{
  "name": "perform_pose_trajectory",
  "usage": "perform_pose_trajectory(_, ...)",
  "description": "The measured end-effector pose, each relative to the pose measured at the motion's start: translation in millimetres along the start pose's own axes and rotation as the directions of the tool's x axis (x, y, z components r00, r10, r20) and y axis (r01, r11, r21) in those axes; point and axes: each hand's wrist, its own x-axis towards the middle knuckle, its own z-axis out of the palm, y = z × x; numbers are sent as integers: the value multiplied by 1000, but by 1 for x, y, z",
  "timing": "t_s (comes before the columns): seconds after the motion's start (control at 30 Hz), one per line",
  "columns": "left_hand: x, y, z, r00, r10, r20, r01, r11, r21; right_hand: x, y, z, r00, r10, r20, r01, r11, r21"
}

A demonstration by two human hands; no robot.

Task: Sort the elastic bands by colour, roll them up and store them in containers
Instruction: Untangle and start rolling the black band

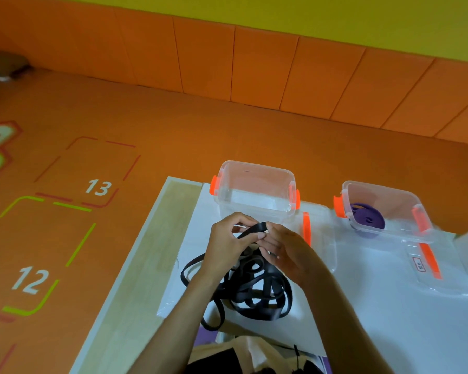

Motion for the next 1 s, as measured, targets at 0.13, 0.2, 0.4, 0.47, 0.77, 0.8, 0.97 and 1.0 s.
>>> perform_pose_trajectory(0.13,0,-3,0,992,129,-10,-127,981,146,-1,0,4,993,-74,-96,55,982,-182)
perform_pose_trajectory(0.2,-2,-4,1,979,203,17,-202,959,201,-2,0,8,984,-130,-119,93,956,-279)
perform_pose_trajectory(0.4,-10,-2,3,990,139,2,-139,989,54,-2,4,-1,971,-175,-163,137,966,-221)
perform_pose_trajectory(0.47,-10,1,0,995,99,10,-98,995,-34,-3,4,-1,973,-174,-151,155,979,-132)
perform_pose_trajectory(0.77,-13,19,-6,996,28,-86,-43,981,-188,-7,15,7,993,-106,50,92,966,240)
perform_pose_trajectory(0.8,-13,20,-8,995,19,-94,-37,980,-194,-8,13,8,993,-117,18,114,985,130)
perform_pose_trajectory(0.97,-13,22,-7,996,8,-94,-28,976,-218,-16,-7,0,907,-421,-32,369,827,-425)
perform_pose_trajectory(1.0,-14,23,-4,996,11,-90,-31,974,-226,-17,-10,-2,896,-444,4,402,810,-427)
